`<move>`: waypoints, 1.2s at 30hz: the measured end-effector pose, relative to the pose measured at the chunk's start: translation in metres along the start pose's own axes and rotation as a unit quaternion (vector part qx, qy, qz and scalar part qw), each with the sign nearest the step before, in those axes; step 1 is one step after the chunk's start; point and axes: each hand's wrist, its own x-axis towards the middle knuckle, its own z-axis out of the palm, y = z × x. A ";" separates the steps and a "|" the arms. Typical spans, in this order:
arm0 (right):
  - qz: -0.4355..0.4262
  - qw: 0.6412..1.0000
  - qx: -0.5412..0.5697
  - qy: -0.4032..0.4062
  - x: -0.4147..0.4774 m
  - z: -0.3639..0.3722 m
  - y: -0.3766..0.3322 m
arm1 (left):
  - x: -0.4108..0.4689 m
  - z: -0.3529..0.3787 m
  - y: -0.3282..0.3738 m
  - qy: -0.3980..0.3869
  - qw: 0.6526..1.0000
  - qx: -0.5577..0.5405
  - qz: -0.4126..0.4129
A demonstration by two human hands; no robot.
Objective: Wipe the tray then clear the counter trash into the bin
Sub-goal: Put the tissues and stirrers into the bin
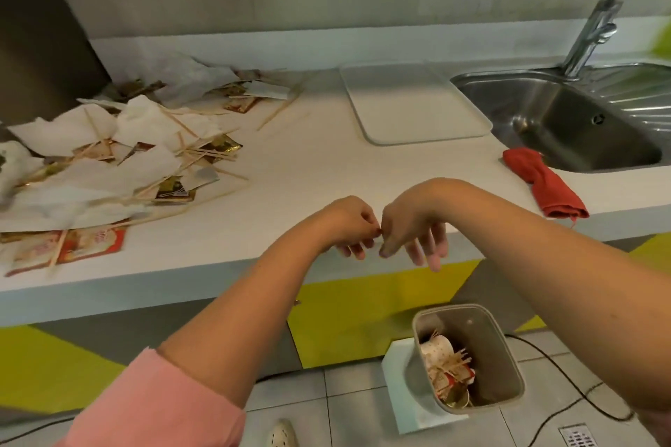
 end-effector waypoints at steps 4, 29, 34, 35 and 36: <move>-0.078 0.990 -0.040 0.111 0.001 -0.027 -0.047 | -0.015 -0.045 -0.024 0.089 0.996 0.030 -0.004; -0.274 0.904 -0.012 0.327 0.117 -0.099 -0.244 | -0.033 -0.256 -0.209 0.328 0.911 0.125 -0.218; -0.273 0.912 -0.016 0.305 0.123 -0.104 -0.257 | -0.037 -0.269 -0.233 0.232 0.903 0.214 -0.292; -0.270 0.914 -0.021 0.302 0.125 -0.105 -0.260 | -0.037 -0.270 -0.236 0.233 0.906 0.206 -0.289; -0.266 0.917 -0.026 0.297 0.126 -0.107 -0.261 | -0.036 -0.270 -0.239 0.237 0.908 0.196 -0.283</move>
